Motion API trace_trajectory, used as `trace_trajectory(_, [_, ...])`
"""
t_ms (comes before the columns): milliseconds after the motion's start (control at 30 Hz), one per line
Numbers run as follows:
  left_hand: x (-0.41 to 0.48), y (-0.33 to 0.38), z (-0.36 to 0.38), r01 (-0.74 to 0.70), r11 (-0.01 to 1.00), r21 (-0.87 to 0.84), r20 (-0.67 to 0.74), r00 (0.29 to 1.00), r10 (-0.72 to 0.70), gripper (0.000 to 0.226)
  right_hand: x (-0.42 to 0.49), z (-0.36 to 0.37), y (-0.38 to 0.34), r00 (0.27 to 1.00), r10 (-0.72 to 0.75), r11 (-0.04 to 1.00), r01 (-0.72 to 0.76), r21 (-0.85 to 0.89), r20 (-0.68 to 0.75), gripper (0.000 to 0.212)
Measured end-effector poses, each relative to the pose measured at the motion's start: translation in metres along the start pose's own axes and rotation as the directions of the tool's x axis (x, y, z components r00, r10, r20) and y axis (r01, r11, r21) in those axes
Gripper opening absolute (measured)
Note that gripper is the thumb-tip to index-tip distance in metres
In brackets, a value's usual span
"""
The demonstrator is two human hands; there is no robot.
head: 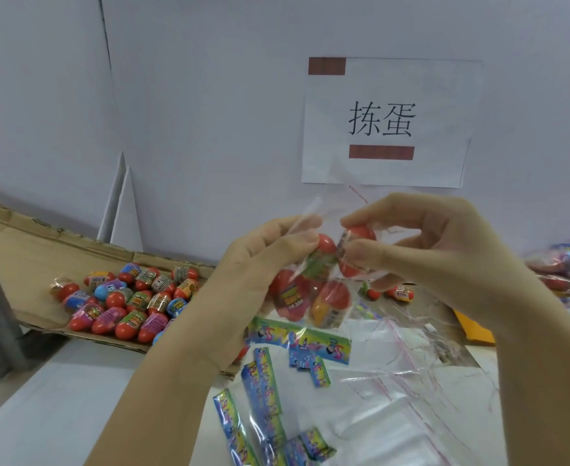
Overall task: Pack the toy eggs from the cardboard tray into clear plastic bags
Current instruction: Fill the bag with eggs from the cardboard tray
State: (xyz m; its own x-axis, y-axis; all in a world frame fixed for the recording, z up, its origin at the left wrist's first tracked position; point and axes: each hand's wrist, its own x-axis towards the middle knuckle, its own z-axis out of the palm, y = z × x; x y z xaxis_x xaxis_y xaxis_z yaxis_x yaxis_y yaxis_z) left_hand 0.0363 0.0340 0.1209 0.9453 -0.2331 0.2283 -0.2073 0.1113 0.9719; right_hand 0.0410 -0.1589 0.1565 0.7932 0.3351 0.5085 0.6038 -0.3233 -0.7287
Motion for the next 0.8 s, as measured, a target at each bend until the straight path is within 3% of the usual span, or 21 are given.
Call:
trace_trajectory(100, [-0.002,0.002,-0.002,-0.03,0.998,-0.048,0.127,0.991,0.036,0.061,0.001,0.0,0.001,0.998,-0.019,0.997,0.023,0.076,-0.058,0.017])
trace_trajectory(167, [-0.003,0.001,-0.002,-0.051,0.999,-0.002,0.127,0.991,0.05,0.069,0.002,0.0,0.002,0.995,-0.035,0.995,0.043,0.091,-0.091,0.015])
trace_trajectory(300, [0.0,-0.004,0.001,-0.069,0.996,0.052,0.018,0.998,0.068,0.046,0.004,0.009,0.001,0.984,-0.051,0.988,0.074,0.135,-0.171,0.018])
trace_trajectory(433, [-0.001,-0.001,0.001,-0.107,0.994,-0.027,-0.014,0.994,0.106,0.037,0.008,0.023,0.004,0.949,0.037,0.962,0.051,0.267,-0.312,0.068])
trace_trajectory(500, [-0.003,0.003,0.001,-0.127,0.992,-0.006,0.0,0.992,0.127,0.033,0.01,0.028,0.005,0.951,0.19,0.921,-0.087,0.379,-0.243,0.085])
trace_trajectory(533, [-0.003,0.004,0.001,-0.134,0.991,0.008,0.006,0.991,0.134,0.033,0.011,0.031,0.004,0.954,0.237,0.894,-0.141,0.426,-0.182,0.083])
trace_trajectory(600, [-0.004,0.004,0.002,-0.141,0.99,0.028,-0.01,0.99,0.142,0.033,0.013,0.034,0.006,0.962,0.24,0.862,-0.149,0.485,-0.132,0.053])
trace_trajectory(667, [-0.003,0.003,0.002,-0.144,0.989,0.029,-0.047,0.988,0.145,0.039,0.013,0.037,0.005,0.962,0.218,0.849,-0.105,0.518,-0.162,0.029])
trace_trajectory(800, [-0.003,0.003,-0.002,-0.13,0.991,0.008,-0.046,0.99,0.131,0.062,0.013,0.039,0.006,0.969,0.162,0.808,-0.023,0.589,-0.185,0.006])
